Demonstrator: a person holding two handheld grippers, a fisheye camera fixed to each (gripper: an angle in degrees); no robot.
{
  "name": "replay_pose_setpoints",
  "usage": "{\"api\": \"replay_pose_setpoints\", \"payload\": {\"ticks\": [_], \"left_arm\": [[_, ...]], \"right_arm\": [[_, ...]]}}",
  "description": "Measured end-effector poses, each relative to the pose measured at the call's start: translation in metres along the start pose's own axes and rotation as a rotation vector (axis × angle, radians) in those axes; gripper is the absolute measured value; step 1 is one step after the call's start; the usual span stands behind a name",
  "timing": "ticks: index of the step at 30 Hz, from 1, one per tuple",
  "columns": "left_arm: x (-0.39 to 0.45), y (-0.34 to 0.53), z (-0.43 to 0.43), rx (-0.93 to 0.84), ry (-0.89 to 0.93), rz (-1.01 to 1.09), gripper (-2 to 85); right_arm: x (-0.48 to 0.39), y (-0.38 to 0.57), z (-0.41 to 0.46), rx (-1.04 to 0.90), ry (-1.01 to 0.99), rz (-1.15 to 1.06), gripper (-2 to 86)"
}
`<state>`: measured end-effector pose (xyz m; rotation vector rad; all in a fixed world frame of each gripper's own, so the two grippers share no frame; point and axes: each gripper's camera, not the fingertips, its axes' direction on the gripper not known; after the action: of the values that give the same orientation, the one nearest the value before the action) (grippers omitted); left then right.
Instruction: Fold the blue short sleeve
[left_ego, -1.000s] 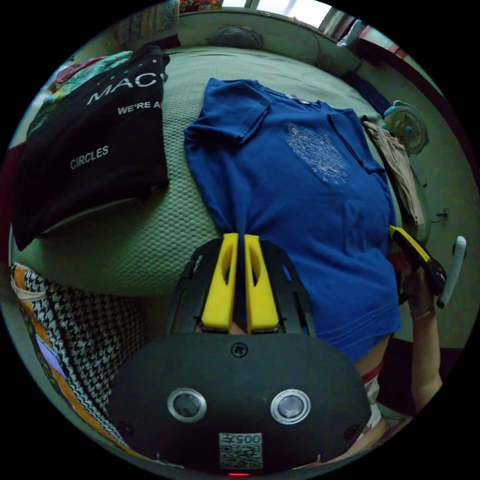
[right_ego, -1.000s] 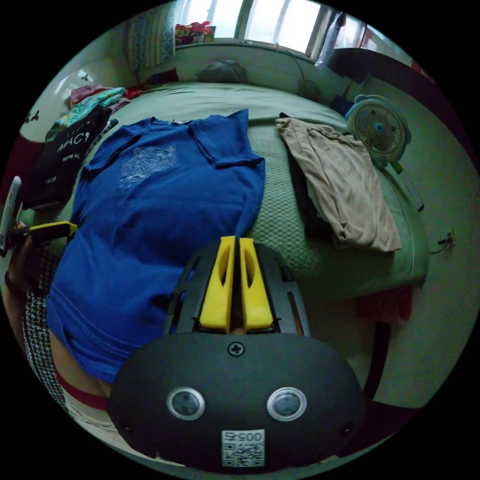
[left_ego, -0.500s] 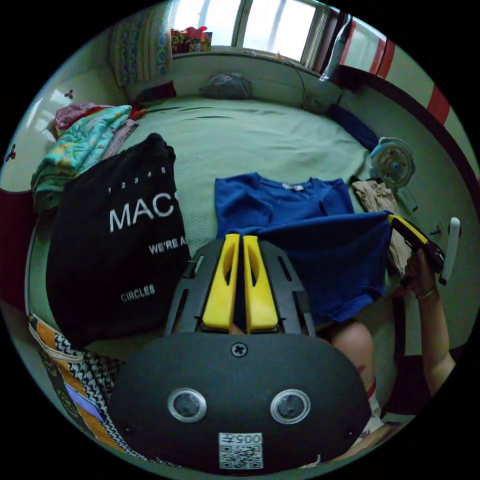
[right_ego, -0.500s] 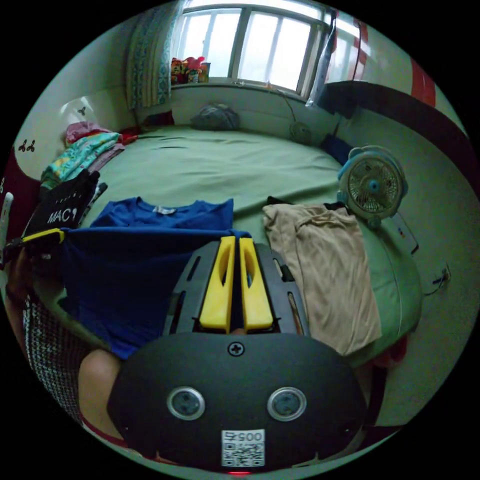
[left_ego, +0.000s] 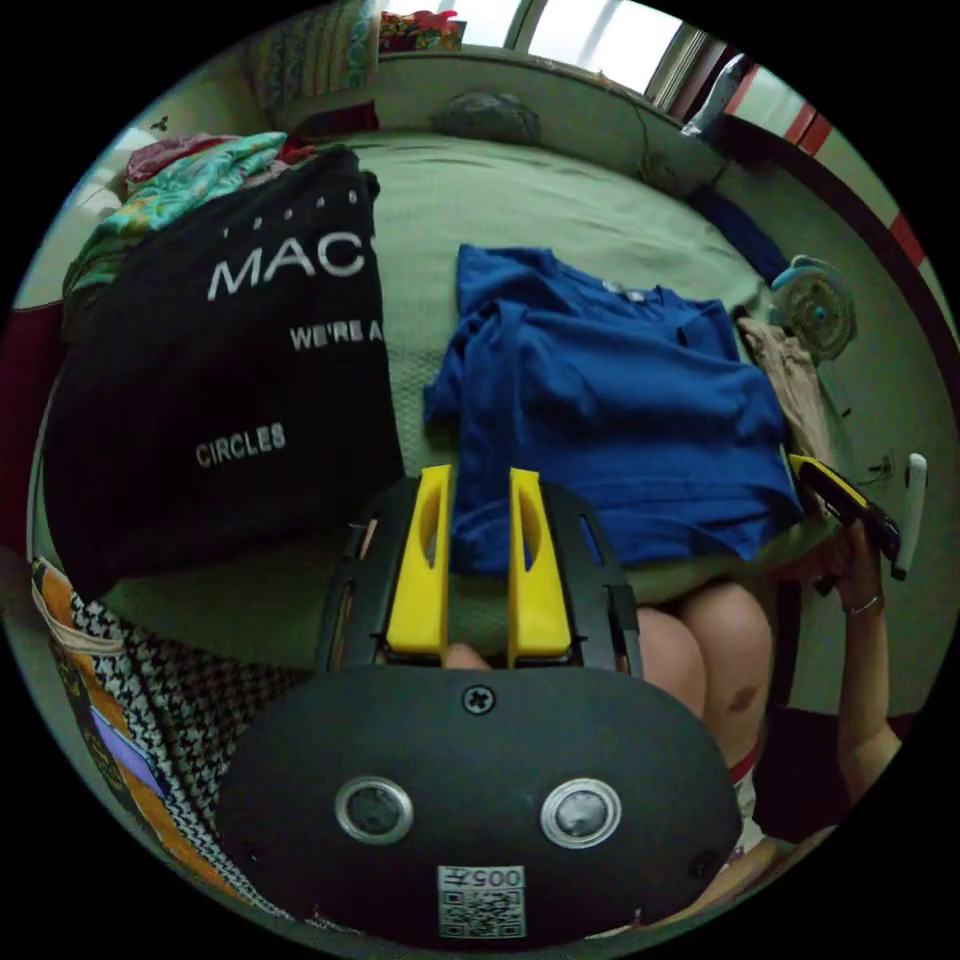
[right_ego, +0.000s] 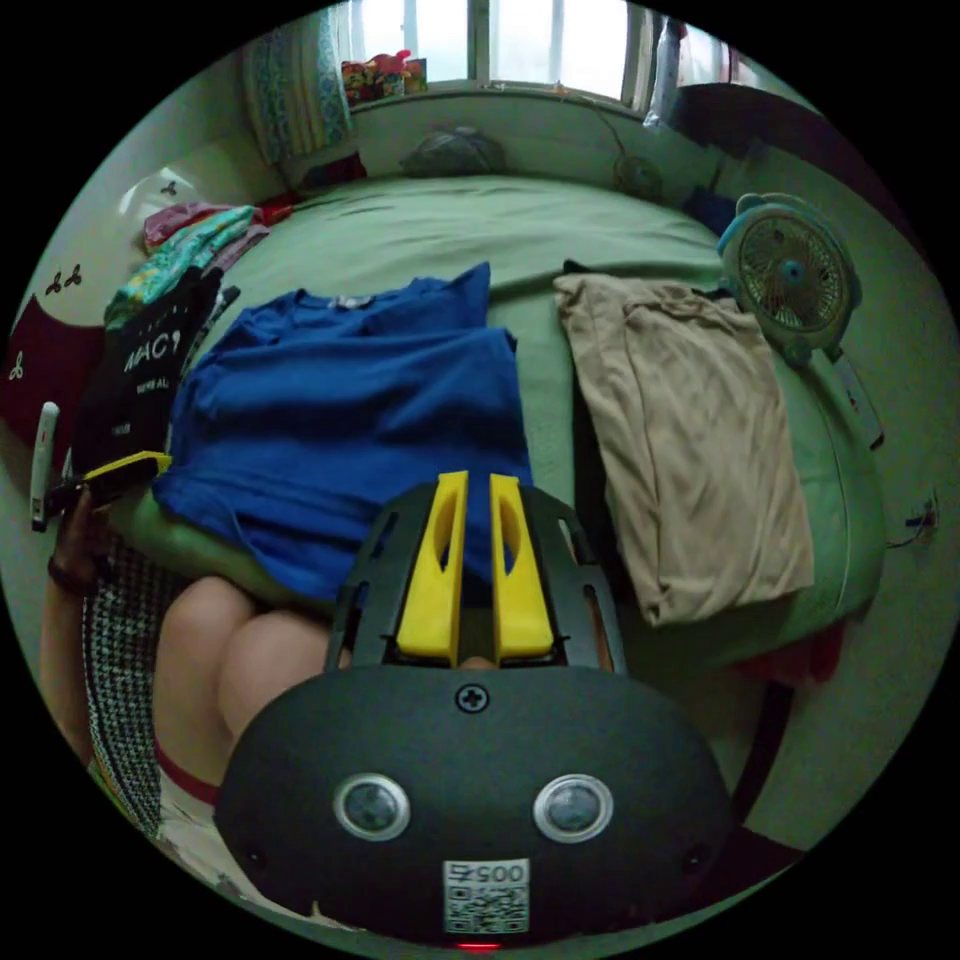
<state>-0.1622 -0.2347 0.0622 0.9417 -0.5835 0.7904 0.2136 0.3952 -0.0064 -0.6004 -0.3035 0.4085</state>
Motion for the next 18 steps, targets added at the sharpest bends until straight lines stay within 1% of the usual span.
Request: {"api": "replay_pose_setpoints", "payload": {"ticks": [3, 6, 8, 11, 14, 18], "left_arm": [[-0.005, 0.023, -0.001, -0.015, -0.036, -0.011, 9.6], [-0.014, 0.044, -0.01, -0.015, -0.025, -0.025, 9.0], [-0.02, 0.055, -0.018, -0.014, -0.028, -0.039, 9.0], [-0.028, 0.07, -0.03, -0.031, -0.07, -0.054, 10.4], [-0.04, 0.087, -0.047, -0.027, -0.105, -0.079, 10.7], [-0.064, 0.108, -0.075, 0.028, -0.046, -0.157, 10.8]], "right_arm": [[-0.003, 0.026, -0.002, -0.021, 0.04, -0.007, 3.2], [-0.001, 0.05, -0.003, -0.043, 0.088, -0.018, 2.3], [0.001, 0.066, -0.008, -0.017, 0.11, -0.034, 1.2], [0.007, 0.077, -0.012, -0.054, 0.163, -0.012, 0.6], [0.015, 0.088, -0.02, -0.064, 0.12, 0.023, 1.1], [0.026, 0.096, -0.037, -0.023, 0.093, 0.056, 3.1]]}}
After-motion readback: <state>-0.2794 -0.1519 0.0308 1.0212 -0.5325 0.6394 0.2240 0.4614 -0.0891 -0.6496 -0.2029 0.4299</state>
